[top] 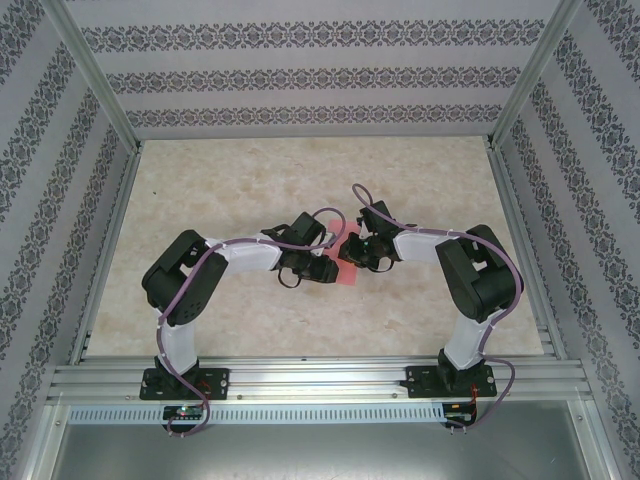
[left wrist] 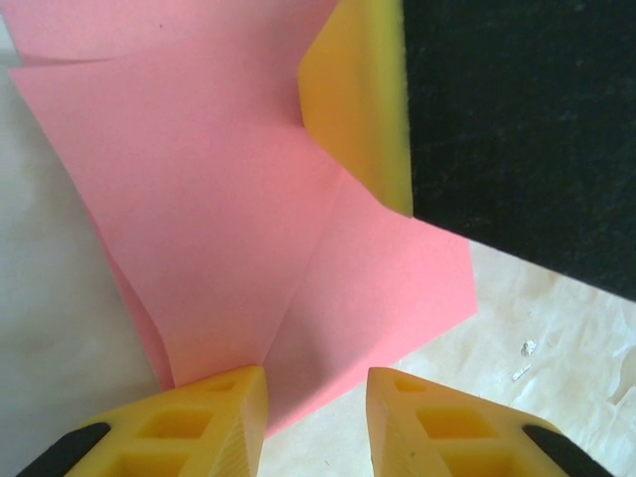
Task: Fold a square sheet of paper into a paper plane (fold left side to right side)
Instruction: Fold the triangle a second time at the center of the table.
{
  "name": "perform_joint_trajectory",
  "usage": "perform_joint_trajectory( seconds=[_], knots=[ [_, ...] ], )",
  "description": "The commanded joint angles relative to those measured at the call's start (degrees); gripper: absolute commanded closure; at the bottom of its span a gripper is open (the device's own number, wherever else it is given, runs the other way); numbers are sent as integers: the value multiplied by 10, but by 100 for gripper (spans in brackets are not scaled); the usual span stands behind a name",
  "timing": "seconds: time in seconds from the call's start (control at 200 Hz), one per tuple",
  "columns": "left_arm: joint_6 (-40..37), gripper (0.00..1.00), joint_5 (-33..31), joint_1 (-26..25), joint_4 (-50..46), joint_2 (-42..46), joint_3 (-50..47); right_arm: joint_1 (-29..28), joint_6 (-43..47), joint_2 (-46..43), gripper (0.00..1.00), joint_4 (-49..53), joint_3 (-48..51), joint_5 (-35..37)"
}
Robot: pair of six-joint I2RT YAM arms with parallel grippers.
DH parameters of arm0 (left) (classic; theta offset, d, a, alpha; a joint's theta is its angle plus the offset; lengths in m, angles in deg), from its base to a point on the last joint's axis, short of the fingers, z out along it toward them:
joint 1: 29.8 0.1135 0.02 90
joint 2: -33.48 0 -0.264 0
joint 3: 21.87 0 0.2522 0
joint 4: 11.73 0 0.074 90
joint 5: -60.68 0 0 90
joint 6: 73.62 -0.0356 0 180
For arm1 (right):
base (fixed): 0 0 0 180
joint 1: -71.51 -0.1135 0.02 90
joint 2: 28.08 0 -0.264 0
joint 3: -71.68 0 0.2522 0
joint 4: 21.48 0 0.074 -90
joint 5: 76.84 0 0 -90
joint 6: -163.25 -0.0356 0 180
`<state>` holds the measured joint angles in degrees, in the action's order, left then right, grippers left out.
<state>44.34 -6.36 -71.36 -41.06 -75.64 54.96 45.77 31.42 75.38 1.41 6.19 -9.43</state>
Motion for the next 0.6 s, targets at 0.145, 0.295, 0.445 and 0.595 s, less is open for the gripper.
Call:
perform_joint_trajectory(
  seconds=[0.145,0.295,0.445,0.595],
  knots=[
    [44,69,15,23,33,-1,-60,23,35,4,84,46,27,45],
    [72,73,73,34,93,-12,-87,29,52,-15,88,6,33,5],
    [77,76,86,34,106,-20,-91,29,66,-48,92,-11,33,-25],
    [77,78,97,34,110,-30,-88,25,72,-78,94,-6,39,-40]
  ],
)
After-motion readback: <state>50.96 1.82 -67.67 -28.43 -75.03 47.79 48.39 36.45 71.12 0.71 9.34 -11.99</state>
